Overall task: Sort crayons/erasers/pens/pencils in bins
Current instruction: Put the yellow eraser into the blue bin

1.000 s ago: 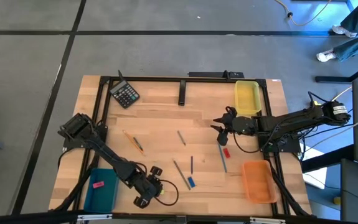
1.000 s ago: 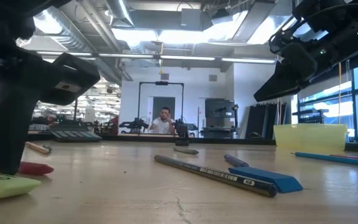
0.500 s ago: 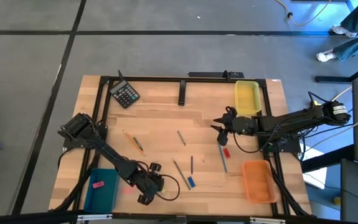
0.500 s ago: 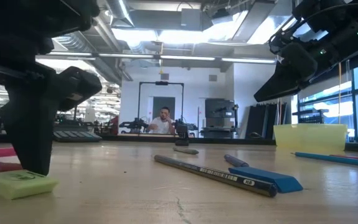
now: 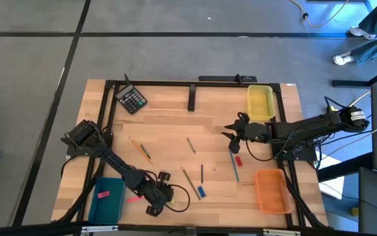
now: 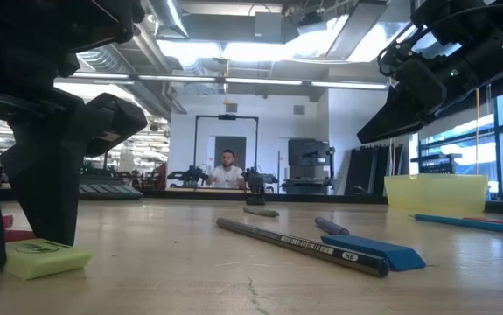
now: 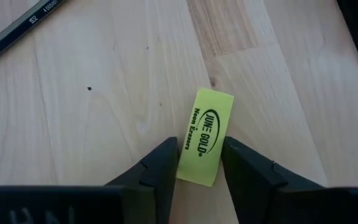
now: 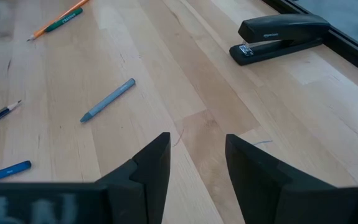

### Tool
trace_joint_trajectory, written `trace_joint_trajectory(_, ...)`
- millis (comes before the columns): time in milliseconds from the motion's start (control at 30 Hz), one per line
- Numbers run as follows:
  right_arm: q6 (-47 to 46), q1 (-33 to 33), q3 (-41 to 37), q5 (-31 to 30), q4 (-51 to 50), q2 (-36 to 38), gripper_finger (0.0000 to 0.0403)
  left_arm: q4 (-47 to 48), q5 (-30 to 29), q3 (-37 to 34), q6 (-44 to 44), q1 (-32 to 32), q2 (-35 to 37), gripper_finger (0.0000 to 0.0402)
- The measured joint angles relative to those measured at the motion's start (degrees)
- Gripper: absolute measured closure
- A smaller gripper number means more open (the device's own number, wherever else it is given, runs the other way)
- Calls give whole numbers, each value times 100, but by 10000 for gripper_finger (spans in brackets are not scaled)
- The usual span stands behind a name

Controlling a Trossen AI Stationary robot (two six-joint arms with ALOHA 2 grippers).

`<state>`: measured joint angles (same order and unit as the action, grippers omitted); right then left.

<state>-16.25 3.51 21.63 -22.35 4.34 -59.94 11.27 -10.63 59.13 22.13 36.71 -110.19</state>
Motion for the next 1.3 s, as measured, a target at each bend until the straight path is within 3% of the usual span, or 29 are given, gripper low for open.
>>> trace_joint_trajectory(233,0,2,0,2,2,0,246,-1,9,-6,-2,-59,22,302)
trace_joint_trajectory(533,14,2,0,0,4,0,246,500,-133,-47,51,-236,775,307)
trace_joint_trajectory(800,151,2,-4,-1,0,0,246,1781,-94,-26,1406,-103,1878,307)
trace_joint_trajectory(1067,191,2,-4,-2,0,0,246,3383,983,-26,3443,552,2633,307)
trace_joint_trajectory(1300,197,1,-4,-2,4,0,246,3775,2154,-26,4872,1222,2695,307)
